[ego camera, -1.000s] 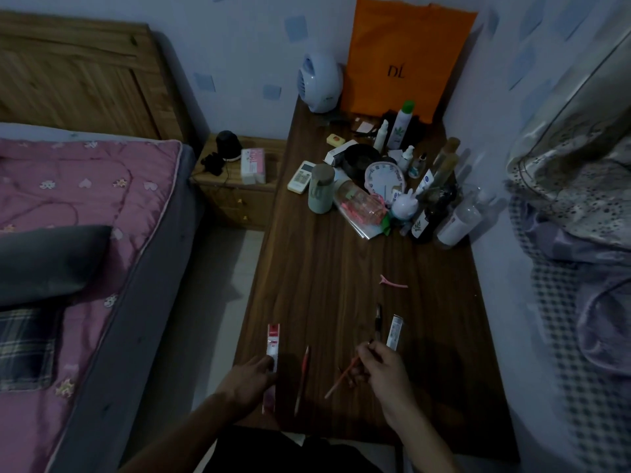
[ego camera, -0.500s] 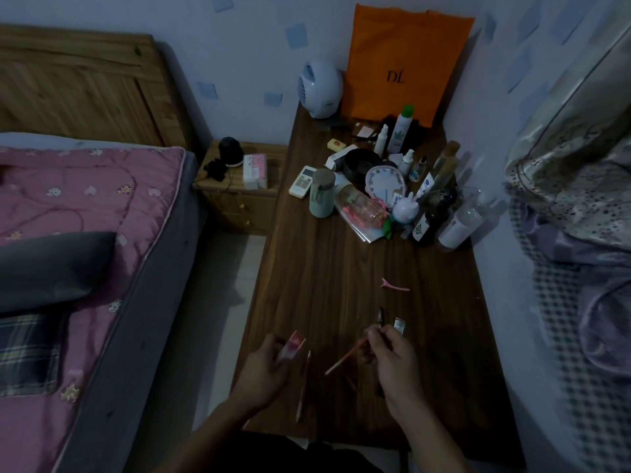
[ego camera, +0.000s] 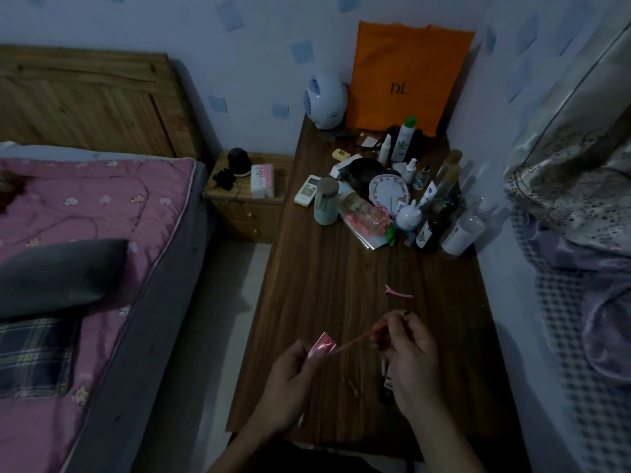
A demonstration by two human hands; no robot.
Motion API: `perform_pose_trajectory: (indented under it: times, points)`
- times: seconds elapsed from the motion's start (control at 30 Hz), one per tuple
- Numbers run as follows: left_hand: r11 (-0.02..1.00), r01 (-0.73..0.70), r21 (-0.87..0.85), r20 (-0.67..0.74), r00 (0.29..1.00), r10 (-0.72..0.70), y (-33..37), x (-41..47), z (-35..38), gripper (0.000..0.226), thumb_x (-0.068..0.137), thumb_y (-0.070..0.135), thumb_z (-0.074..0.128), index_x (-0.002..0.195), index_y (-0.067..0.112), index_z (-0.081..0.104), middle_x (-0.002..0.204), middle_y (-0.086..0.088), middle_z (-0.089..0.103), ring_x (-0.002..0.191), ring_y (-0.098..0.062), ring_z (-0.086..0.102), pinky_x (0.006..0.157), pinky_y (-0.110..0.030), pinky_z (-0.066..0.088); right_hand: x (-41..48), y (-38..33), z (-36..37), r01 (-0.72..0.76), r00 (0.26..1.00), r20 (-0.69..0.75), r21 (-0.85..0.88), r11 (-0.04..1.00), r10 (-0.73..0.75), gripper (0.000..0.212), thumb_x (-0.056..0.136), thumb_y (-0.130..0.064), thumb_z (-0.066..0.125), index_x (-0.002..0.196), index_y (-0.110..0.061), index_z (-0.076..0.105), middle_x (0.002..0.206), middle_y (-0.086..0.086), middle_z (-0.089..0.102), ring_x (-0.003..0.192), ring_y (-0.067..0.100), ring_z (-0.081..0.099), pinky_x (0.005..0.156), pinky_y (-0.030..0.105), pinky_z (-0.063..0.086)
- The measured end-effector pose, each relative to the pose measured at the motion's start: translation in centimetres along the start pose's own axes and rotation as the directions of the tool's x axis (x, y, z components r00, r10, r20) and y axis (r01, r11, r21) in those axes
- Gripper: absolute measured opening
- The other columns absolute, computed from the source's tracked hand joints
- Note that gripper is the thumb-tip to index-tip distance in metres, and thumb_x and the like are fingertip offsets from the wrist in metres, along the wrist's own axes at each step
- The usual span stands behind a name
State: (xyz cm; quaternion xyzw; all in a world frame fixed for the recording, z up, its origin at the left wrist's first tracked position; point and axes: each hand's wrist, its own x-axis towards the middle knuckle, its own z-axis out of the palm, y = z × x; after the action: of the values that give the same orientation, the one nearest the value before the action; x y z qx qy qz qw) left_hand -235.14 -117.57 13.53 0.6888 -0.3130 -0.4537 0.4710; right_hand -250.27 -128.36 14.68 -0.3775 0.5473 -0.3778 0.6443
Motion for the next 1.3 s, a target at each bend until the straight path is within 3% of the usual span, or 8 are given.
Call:
perform_pose_trajectory:
  times: [0.23, 0.33, 0.47, 0.7, 0.8, 0.9, 1.17, 1.3]
  points:
    - [0.971, 0.087, -0.224, 0.028, 0.996, -0.083, 0.7, -0.1, 0.4, 0.034, 0.087, 0.053, 0.055, 0.066, 0.025, 0.056, 0.061, 0.007, 0.052, 0.057, -0.008, 0.05, 0.054, -0.025, 0.042, -0.6, -0.2, -0.4, -0.007, 0.999, 0.034, 0.061, 0.998, 0.005, 0.016, 0.099, -0.018, 0.055, 0.103, -0.01, 0.068, 0.1, 0.013, 0.065, 0.084, 0.023, 0.066, 0.069, 0.034, 0.053]
    - [0.919, 0.138, -0.369, 0.043, 0.99, -0.132, 1.1, 0.3, 0.3, 0.029, 0.089, 0.042, 0.058, 0.07, 0.021, 0.057, 0.061, 0.003, 0.047, 0.057, -0.014, 0.046, 0.057, -0.033, 0.041, -0.7, -0.3, -0.3, 0.014, 0.998, 0.054, 0.086, 0.996, -0.018, 0.015, 0.099, -0.016, 0.054, 0.099, -0.01, 0.068, 0.099, 0.016, 0.063, 0.081, 0.022, 0.064, 0.067, 0.032, 0.052]
    - [0.814, 0.233, -0.532, 0.06, 0.969, -0.239, 1.8, 0.9, -0.1, 0.017, 0.09, 0.025, 0.053, 0.088, 0.018, 0.068, 0.058, 0.001, 0.037, 0.046, -0.012, 0.036, 0.052, -0.031, 0.034, -0.8, -0.4, -0.3, 0.012, 0.998, 0.059, 0.106, 0.994, -0.018, 0.015, 0.098, -0.016, 0.055, 0.101, -0.01, 0.068, 0.106, 0.02, 0.06, 0.089, 0.025, 0.061, 0.069, 0.033, 0.051]
    - [0.715, 0.351, -0.604, 0.269, 0.935, -0.231, 2.5, 0.2, -0.9, 0.039, 0.085, 0.059, 0.058, 0.084, 0.02, 0.061, 0.061, 0.003, 0.036, 0.048, -0.011, 0.032, 0.047, -0.026, 0.033, -1.9, -1.5, 0.3, 0.095, 0.99, 0.091, 0.155, 0.983, -0.11, 0.019, 0.098, -0.014, 0.053, 0.092, -0.018, 0.07, 0.097, 0.017, 0.065, 0.081, 0.026, 0.065, 0.068, 0.036, 0.053]
    - [0.704, 0.405, -0.584, 0.317, 0.912, -0.262, 3.3, -0.3, -0.6, 0.044, 0.087, 0.059, 0.05, 0.081, 0.017, 0.06, 0.06, 0.0, 0.039, 0.045, -0.012, 0.032, 0.042, -0.024, 0.031, -2.4, -2.2, 0.8, 0.155, 0.977, 0.121, 0.144, 0.977, -0.173, 0.016, 0.092, -0.023, 0.057, 0.087, -0.024, 0.072, 0.089, 0.011, 0.07, 0.078, 0.026, 0.068, 0.067, 0.037, 0.055]
    - [0.773, 0.402, -0.491, 0.326, 0.908, -0.264, 4.0, -0.9, -0.5, 0.052, 0.094, 0.058, 0.035, 0.082, 0.018, 0.065, 0.06, 0.0, 0.041, 0.046, -0.013, 0.032, 0.042, -0.024, 0.03, -2.8, -2.0, 1.3, 0.223, 0.965, 0.124, 0.073, 0.972, -0.231, 0.017, 0.093, -0.024, 0.057, 0.088, -0.028, 0.073, 0.088, 0.006, 0.073, 0.081, 0.026, 0.072, 0.069, 0.038, 0.056]
    - [0.753, 0.36, -0.551, 0.281, 0.93, -0.238, 4.3, -0.8, -0.9, 0.054, 0.09, 0.06, 0.037, 0.095, 0.009, 0.054, 0.057, -0.002, 0.038, 0.044, -0.016, 0.033, 0.047, -0.028, 0.038, -3.3, -2.4, 0.6, 0.325, 0.931, 0.182, -0.019, 0.945, -0.317, 0.02, 0.088, -0.041, 0.061, 0.09, -0.024, 0.072, 0.087, 0.009, 0.074, 0.079, 0.027, 0.074, 0.066, 0.033, 0.059]
    - [0.902, 0.289, -0.322, 0.215, 0.95, -0.228, 4.4, -0.9, -0.8, 0.064, 0.088, 0.064, 0.032, 0.094, 0.01, 0.065, 0.058, -0.007, 0.055, 0.045, -0.019, 0.049, 0.049, -0.03, 0.048, -3.4, -2.0, 0.7, 0.37, 0.92, 0.161, -0.048, 0.928, -0.358, 0.021, 0.089, -0.042, 0.061, 0.091, -0.024, 0.072, 0.087, 0.009, 0.075, 0.08, 0.025, 0.075, 0.066, 0.03, 0.06]
